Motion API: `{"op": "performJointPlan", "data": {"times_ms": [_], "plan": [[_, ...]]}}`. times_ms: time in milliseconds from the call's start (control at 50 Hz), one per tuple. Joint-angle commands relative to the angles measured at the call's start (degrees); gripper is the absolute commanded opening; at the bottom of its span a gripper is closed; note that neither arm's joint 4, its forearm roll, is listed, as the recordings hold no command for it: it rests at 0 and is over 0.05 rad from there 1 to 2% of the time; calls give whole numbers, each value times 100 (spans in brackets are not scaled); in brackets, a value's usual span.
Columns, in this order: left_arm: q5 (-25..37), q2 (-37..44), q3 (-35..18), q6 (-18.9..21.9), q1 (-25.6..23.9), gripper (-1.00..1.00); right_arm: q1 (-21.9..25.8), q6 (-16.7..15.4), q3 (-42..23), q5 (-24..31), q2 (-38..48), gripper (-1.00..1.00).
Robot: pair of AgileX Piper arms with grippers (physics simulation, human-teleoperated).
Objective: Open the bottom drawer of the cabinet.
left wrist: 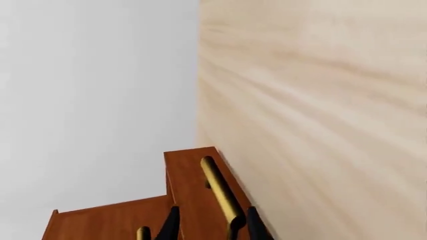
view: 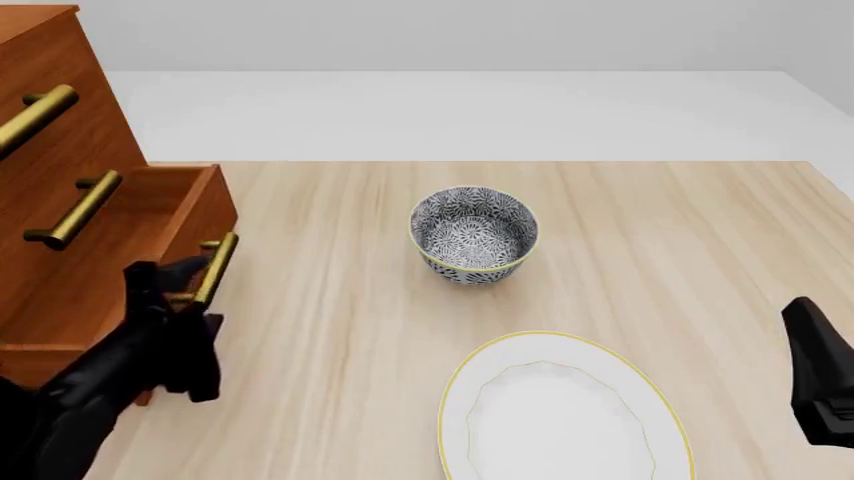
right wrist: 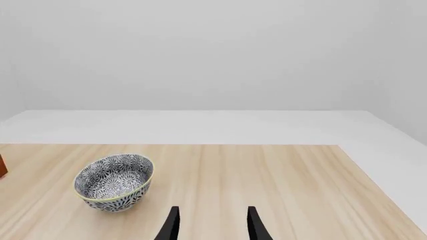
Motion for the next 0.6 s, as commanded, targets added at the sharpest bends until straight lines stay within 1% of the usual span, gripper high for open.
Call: {"op": "performJointPlan", "data": {"times_ms": [20,80,100,160,180,220,280,300,440,460,520,560,600], "plan": [[-120,-559,402,-18,-139,100,2,5,0,-13,0,100],[-99,-704,496,-8,-160,100,2,6,0,-16,0,100],[29,-876,523,-63,-201,100,0,8,-3,-16,0,100],[67,-1038,625,-32,-227,100,2,6,-3,-14,0,100],[212,-1224,650,-79,-263,100,6,7,-2,-20,0,100],[224,-1288,704,-55,-269,100,1,6,-3,-16,0,100],[436,-1653,826,-73,-325,100,2,6,-3,-19,0,100],[444,-1661,826,-73,-325,100,1,5,-3,-17,0,100],[1142,-2470,875,-83,-435,100,7,1,-12,-21,-1,100],[1162,-2490,875,-83,-434,100,7,1,-12,-21,-1,100],[1631,-3018,875,-116,-489,100,10,0,-6,-28,-1,100],[1793,-3197,875,-133,-516,100,12,0,-8,-28,-1,100],[2138,-3623,875,-165,-587,100,12,0,-10,-29,-1,100]]}}
